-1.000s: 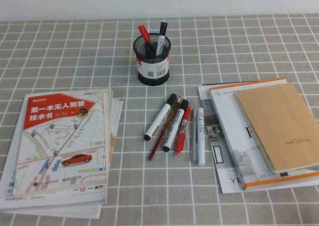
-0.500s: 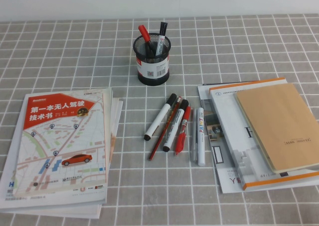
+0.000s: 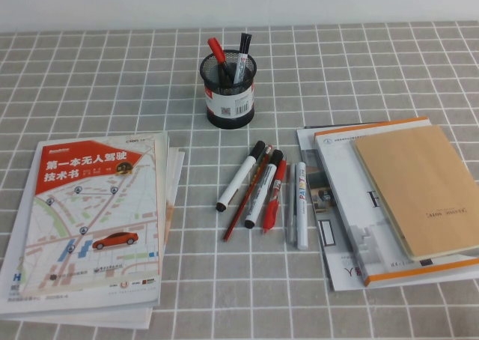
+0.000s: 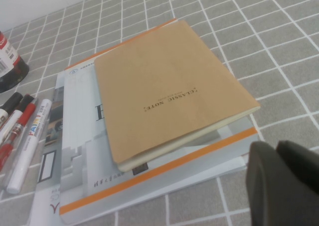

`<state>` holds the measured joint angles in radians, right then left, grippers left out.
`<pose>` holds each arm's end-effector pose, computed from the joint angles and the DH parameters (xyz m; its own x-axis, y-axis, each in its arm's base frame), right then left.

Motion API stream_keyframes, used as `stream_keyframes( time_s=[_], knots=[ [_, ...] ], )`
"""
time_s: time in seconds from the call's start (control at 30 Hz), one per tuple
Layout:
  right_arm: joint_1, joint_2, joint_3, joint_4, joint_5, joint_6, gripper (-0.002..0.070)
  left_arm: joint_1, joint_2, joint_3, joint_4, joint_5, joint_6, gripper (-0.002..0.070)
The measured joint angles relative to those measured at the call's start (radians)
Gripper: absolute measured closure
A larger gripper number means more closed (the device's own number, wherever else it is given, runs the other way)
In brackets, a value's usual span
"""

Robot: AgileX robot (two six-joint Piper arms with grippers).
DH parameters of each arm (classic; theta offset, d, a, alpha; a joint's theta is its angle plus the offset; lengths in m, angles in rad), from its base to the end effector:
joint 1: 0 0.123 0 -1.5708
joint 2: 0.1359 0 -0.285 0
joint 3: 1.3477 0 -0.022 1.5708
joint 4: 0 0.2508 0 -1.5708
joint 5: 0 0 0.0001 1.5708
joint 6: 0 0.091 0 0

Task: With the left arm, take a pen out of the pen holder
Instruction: 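Take a marker out of the pen holder and lay it on the table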

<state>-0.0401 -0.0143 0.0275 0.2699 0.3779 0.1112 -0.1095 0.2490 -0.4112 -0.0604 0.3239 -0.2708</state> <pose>0.0526 0.0069 0.1719 -0.2877 0.3651 -0.8854 0.0512 0.9290 0.3664 0.0636 -0.0088 0.3064 -0.1109 -0.3119 -0.9436 0.0978 0.9414 -0.3227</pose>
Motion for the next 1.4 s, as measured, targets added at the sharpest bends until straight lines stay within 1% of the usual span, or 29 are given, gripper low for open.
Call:
stream_keyframes(
  time_s=[0.1, 0.2, 0.33, 0.4, 0.5, 0.6, 0.83, 0.9, 0.97, 1.0, 1.07, 1.13, 1.2, 1.23, 1.3, 1.4],
  knots=[
    [0.0, 0.0, 0.0, 0.0, 0.0, 0.0, 0.0689, -0.01, 0.181, -0.117, -0.011, 0.028, 0.127, 0.0677],
    [0.0, 0.0, 0.0, 0.0, 0.0, 0.0, 0.0689, -0.032, 0.355, -0.213, -0.064, 0.036, 0.255, 0.0677],
    [0.0, 0.0, 0.0, 0.0, 0.0, 0.0, 0.0688, -0.105, 0.567, -0.3, -0.157, 0.015, 0.437, 0.0677],
    [0.0, 0.0, 0.0, 0.0, 0.0, 0.0, 0.0689, -0.147, 0.664, -0.329, -0.184, -0.031, 0.489, 0.0677],
    [0.0, 0.0, 0.0, 0.0, 0.0, 0.0, 0.0689, -0.205, 0.778, -0.381, -0.2, -0.119, 0.523, 0.0677],
    [0.0, 0.0, 0.0, 0.0, 0.0, 0.0, 0.0689, -0.238, 0.885, -0.447, -0.205, -0.166, 0.521, 0.0677],
    [0.0, 0.0, 0.0, 0.0, 0.0, 0.0, 0.0689, -0.253, 1.13, -0.646, -0.264, -0.168, 0.488, 0.0676],
    [0.0, 0.0, 0.0, 0.0, 0.0, 0.0, 0.0689, -0.253, 1.183, -0.705, -0.272, -0.168, 0.488, 0.0659],
    [0.0, 0.0, 0.0, 0.0, 0.0, 0.0, 0.0689, -0.254, 1.233, -0.762, -0.275, -0.168, 0.488, 0.062],
    [0.0, 0.0, 0.0, 0.0, 0.0, 0.0, 0.0689, -0.255, 1.26, -0.794, -0.276, -0.168, 0.488, 0.0585],
    [0.0, 0.0, 0.0, 0.0, 0.0, 0.0, 0.0689, -0.255, 1.315, -0.857, -0.277, -0.146, 0.488, 0.0496],
    [0.0, 0.0, 0.0, 0.0, 0.0, 0.0, 0.0689, -0.255, 1.372, -0.932, -0.285, -0.105, 0.488, 0.0372],
    [0.0, 0.0, 0.0, 0.0, 0.0, 0.0, 0.0689, -0.255, 1.424, -1.006, -0.309, -0.068, 0.488, 0.028],
    [0.0, 0.0, 0.0, 0.0, 0.0, 0.0, 0.0689, -0.255, 1.453, -1.04, -0.325, -0.053, 0.488, 0.0249],
    [0.0, 0.0, 0.0, 0.0, 0.0, 0.0, 0.0689, -0.255, 1.504, -1.094, -0.354, -0.037, 0.488, 0.0216],
    [0.0, 0.0, 0.0, 0.0, 0.0, 0.0, 0.0689, -0.255, 1.584, -1.162, -0.403, -0.029, 0.488, 0.02]
  ],
)
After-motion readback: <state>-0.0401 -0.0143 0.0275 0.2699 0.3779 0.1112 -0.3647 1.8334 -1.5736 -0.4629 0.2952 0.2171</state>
